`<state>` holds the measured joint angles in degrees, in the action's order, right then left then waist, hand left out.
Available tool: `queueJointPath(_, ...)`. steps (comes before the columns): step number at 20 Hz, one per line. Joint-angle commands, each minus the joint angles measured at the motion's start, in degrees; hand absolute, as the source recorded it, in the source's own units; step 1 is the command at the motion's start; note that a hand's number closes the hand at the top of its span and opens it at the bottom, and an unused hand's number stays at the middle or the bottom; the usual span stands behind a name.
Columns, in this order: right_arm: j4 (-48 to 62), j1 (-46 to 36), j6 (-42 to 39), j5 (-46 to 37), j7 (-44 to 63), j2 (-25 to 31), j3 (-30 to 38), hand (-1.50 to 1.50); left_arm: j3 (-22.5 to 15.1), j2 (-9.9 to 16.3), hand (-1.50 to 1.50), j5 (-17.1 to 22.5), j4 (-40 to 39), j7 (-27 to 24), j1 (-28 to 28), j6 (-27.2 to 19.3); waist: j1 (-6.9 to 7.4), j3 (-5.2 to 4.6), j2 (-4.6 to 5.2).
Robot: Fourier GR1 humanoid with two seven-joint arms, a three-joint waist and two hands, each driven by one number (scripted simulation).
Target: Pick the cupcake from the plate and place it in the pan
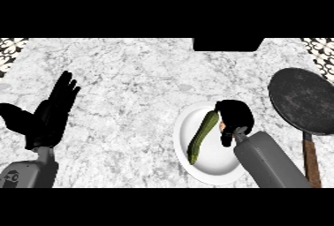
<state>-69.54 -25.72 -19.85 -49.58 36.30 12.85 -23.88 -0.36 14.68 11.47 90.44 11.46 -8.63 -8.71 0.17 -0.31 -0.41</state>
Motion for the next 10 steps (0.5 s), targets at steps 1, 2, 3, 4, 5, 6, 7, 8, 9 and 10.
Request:
queueJointPath(1,-0.7,1.9,0.6,-1.7,-2.4,-2.1,1.0,1.5,0.3,-1.5,0.0,-1.7,1.0,0.6,0.6,-0.6,-0.05,0.31,0.38)
queueJointPath(2,1.4,1.2,2.0,-1.5,-3.7,-2.0,2.3,1.5,2.4,0.5,0.0,0.3,1.4,3.4,-2.4,0.8,-0.03,0.32,0.41)
queueJointPath(3,-1.9,0.4,-2.5,-0.6,-1.9,-1.5,4.0,1.5,1.6,-0.4,0.0,-0.3,2.1,3.0,-0.6,1.1,-0.07,0.31,0.37)
queueJointPath(4,-1.6,2.7,1.3,-3.1,-2.4,-3.2,1.8,1.5,2.2,-0.3,0.0,-0.6,3.4,3.4,-1.1,0.7,-0.06,0.31,0.37)
queueJointPath(5,0.8,4.3,5.2,-4.3,-5.3,-2.0,2.3,1.5,2.3,0.2,0.0,-0.6,1.8,3.2,-0.5,1.8,-0.05,0.32,0.41)
queueJointPath(6,-3.6,4.4,3.2,-3.8,2.8,-6.8,1.4,1.5,0.2,-2.8,0.0,-2.5,-0.2,-0.6,0.1,0.1,-0.24,0.3,0.37)
queueJointPath(7,-0.8,0.1,2.5,-2.1,2.6,-6.2,5.6,1.5,1.7,-0.5,0.0,-1.4,1.0,5.4,-4.5,-0.2,-0.14,0.32,0.41)
queueJointPath(8,4.8,-3.7,3.8,-1.5,3.7,-8.7,7.8,1.5,2.6,0.2,0.0,0.6,0.7,3.4,-2.3,2.7,0.37,0.32,0.53)
queueJointPath(9,5.8,-4.2,6.4,-2.2,5.7,-9.7,9.0,1.5,0.6,-1.9,0.0,-2.1,0.4,1.1,-0.6,0.6,0.4,0.32,0.55)
queueJointPath(10,7.5,-8.0,5.8,-1.6,9.0,-11.6,11.1,1.5,2.7,-0.2,0.0,0.1,0.4,2.8,-3.3,2.0,0.61,0.31,0.62)
